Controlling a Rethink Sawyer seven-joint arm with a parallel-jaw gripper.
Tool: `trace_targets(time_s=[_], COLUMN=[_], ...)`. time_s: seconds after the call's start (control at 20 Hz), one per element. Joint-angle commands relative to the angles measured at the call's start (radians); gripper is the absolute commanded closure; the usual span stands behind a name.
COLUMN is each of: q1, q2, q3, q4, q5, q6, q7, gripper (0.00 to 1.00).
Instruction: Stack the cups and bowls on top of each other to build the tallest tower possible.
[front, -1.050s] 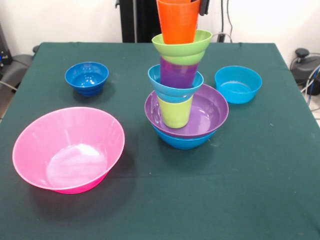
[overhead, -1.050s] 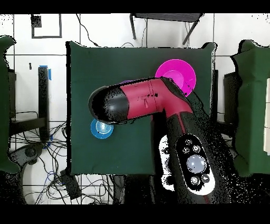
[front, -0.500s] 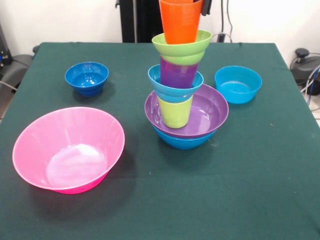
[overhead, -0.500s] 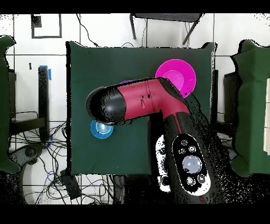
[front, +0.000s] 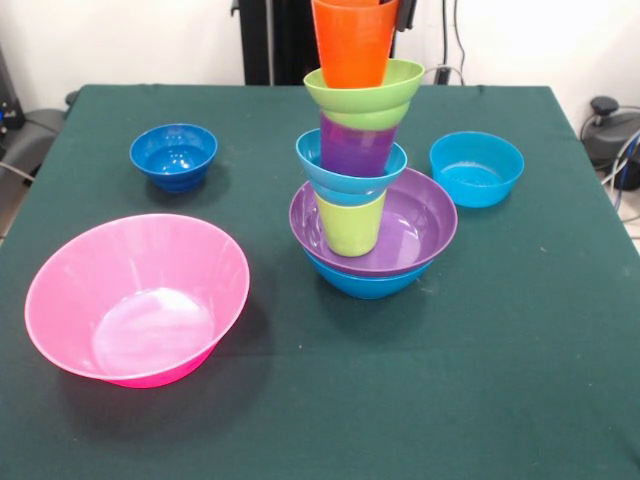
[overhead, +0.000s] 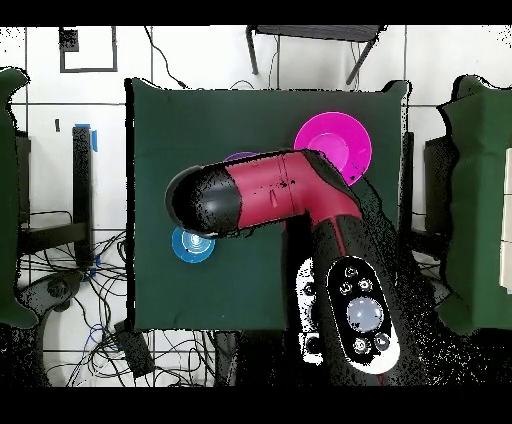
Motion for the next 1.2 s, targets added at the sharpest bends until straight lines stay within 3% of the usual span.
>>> trace_targets(time_s=[0.05,1.2], q1=[0.022,0.059], q2=[0.06,0.074], q3=[-0.039,-0.08], q4=[-0.01,-0.013], q5=[-0.053,-0.049], q6=[-0.083,-0.123], q7=[0.039,0.05], gripper=[1.0,1.0])
